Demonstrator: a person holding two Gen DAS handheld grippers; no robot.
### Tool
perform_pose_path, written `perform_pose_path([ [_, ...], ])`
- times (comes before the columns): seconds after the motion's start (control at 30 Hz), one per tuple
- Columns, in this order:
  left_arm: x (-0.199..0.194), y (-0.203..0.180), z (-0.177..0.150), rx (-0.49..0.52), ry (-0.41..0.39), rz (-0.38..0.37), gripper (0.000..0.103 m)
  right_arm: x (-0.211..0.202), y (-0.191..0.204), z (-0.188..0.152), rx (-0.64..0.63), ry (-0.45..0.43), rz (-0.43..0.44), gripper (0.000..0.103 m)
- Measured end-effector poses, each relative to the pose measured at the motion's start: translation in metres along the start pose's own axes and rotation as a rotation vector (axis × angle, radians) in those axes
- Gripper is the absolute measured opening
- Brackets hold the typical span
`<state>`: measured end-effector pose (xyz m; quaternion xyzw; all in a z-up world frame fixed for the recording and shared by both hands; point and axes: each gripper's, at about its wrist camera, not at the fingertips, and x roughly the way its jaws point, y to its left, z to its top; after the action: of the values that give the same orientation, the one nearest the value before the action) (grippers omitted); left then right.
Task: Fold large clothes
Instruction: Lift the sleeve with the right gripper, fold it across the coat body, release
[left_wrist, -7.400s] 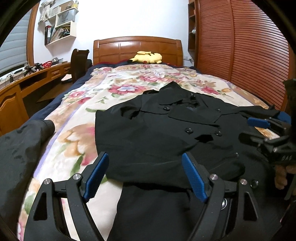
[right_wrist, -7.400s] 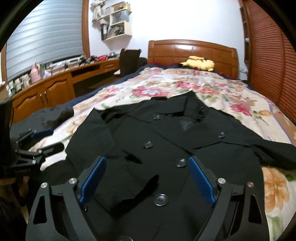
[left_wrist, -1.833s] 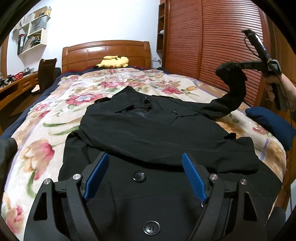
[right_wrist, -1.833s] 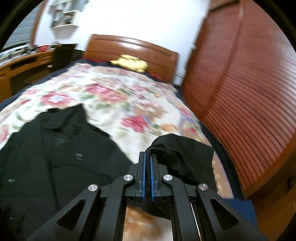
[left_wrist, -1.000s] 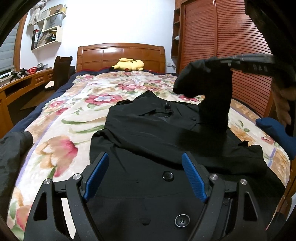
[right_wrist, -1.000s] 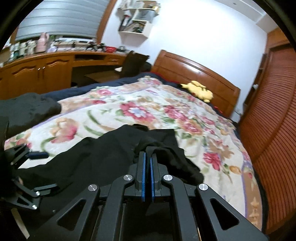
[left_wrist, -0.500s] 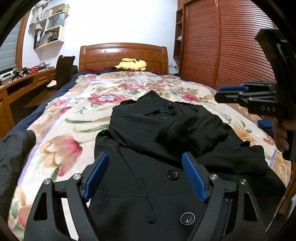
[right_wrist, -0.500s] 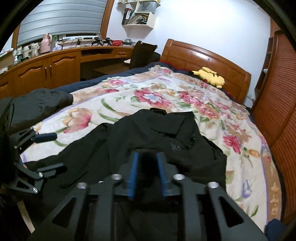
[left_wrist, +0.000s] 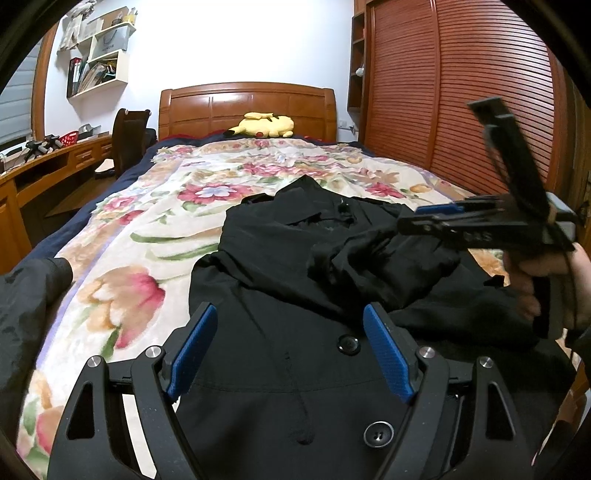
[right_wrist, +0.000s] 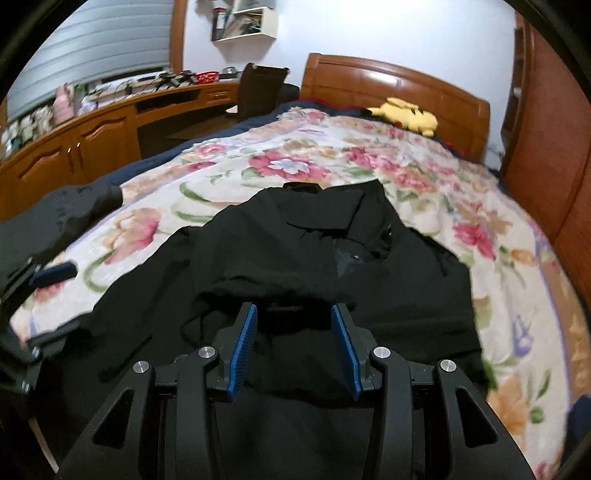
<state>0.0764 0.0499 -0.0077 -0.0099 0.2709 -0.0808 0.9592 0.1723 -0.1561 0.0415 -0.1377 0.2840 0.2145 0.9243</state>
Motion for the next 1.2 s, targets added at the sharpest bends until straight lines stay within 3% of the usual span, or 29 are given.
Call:
perform_pose_path([
  [0.07, -0.001, 0.003, -0.001, -0.001, 0.001, 0.006, 0.082, 0.013, -0.002, 0.007, 0.044, 0.004, -0.008, 0.058],
  [0.17, -0.002, 0.007, -0.001, -0.005, -0.002, 0.009, 0.082, 0.028, -0.01, 0.014, 0.124, 0.008, 0.02, 0.067],
  [0.33, -0.005, 0.014, -0.003, -0.004, -0.002, 0.016, 0.082, 0.061, -0.009, 0.019, 0.17, 0.094, -0.003, 0.068],
  [0.47, -0.009, 0.022, -0.005, -0.004, -0.003, 0.024, 0.082, 0.078, -0.01, 0.021, 0.216, 0.143, 0.049, 0.068],
  [0.5, -0.01, 0.025, -0.006, -0.007, -0.003, 0.025, 0.082, 0.079, -0.01, 0.022, 0.221, 0.146, 0.061, 0.066],
  [0.57, -0.013, 0.029, -0.007, -0.013, -0.006, 0.027, 0.082, 0.083, -0.007, 0.023, 0.222, 0.157, 0.096, 0.042],
  [0.67, -0.016, 0.032, -0.008, -0.016, -0.011, 0.031, 0.082, 0.083, 0.004, 0.026, 0.174, 0.164, 0.113, 0.017],
  [0.97, -0.025, 0.042, -0.008, -0.033, -0.029, 0.031, 0.082, 0.027, 0.066, 0.037, -0.017, 0.027, 0.127, 0.013],
  [1.2, -0.028, 0.055, -0.011, -0.057, -0.032, 0.044, 0.082, -0.02, 0.103, 0.001, -0.08, -0.013, 0.211, 0.013],
])
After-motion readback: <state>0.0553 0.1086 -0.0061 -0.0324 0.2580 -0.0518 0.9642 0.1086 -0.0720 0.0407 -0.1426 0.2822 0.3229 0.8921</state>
